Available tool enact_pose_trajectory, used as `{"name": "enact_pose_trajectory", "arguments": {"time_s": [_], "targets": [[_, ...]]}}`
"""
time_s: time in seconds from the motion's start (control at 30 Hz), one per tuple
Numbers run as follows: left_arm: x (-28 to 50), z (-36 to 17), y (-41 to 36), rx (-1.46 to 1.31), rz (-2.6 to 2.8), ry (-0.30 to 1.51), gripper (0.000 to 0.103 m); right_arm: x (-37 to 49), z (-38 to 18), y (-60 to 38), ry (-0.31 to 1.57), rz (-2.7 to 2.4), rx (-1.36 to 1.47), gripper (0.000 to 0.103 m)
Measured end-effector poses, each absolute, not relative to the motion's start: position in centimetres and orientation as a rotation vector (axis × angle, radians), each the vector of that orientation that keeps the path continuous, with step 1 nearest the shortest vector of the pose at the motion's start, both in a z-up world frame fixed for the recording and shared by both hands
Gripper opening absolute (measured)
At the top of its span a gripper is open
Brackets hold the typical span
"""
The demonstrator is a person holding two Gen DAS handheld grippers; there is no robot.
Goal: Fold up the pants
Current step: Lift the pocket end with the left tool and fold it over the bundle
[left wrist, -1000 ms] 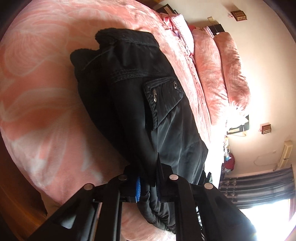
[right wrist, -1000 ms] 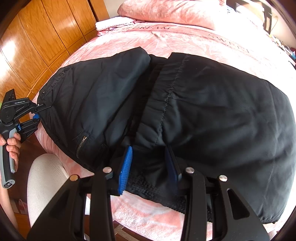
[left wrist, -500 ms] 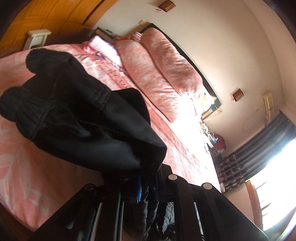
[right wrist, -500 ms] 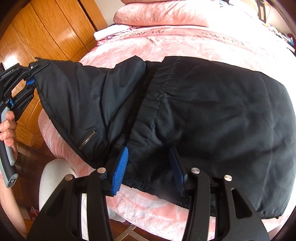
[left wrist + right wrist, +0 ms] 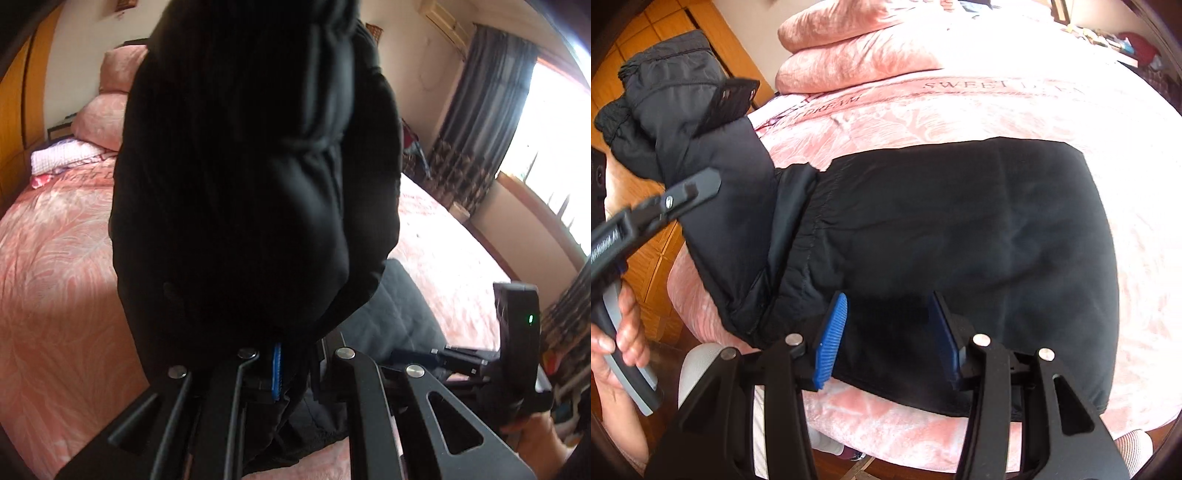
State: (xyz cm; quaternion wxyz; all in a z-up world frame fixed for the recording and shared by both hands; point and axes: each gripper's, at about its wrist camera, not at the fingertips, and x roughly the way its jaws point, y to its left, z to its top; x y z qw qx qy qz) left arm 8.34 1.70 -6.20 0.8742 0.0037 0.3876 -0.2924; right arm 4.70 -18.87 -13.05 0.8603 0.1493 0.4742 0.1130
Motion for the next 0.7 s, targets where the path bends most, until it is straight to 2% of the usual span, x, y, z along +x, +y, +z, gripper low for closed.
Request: {"name": "enact_pose_trajectory", "arguments": {"time_s": [0.27,0.47,0.53,0.57,0.6,0.63,0.7], "targets": [[6.7,-11.7,-2.0,0.332,-0.646,0.965,0.012,4.8,-13.6,-23.4,0.985,0.145,0.366,0.047],[7.1,-12.7,-3.1,0.378,-0.664,1.03,0.021,4.8,-13.5,-23.8,0.986,0.135,0.355,0.048],[8.1,-11.8,-3.3,0.301,-0.703,1.066,0.044,4.9,-13.3,-23.5,0.986,0.134,0.347,0.053],[8.7,-11.2,-3.2,0.245,-0.722,1.083,0.05,4.9,-13.2,-23.4,0.983,0.133,0.343,0.053],[8.8,-10.6,-2.8,0.191,-0.727,1.093,0.069,4.9,-13.0,-23.6,0.979,0.132,0.338,0.054],[9.0,-9.9,-2.3,0.151,-0.725,1.088,0.077,4.9,-12.8,-23.7,0.975,0.13,0.334,0.055],[9.2,-8.4,-1.4,0.083,-0.721,1.065,0.082,4.8,-12.2,-24.2,0.966,0.128,0.328,0.057]]}}
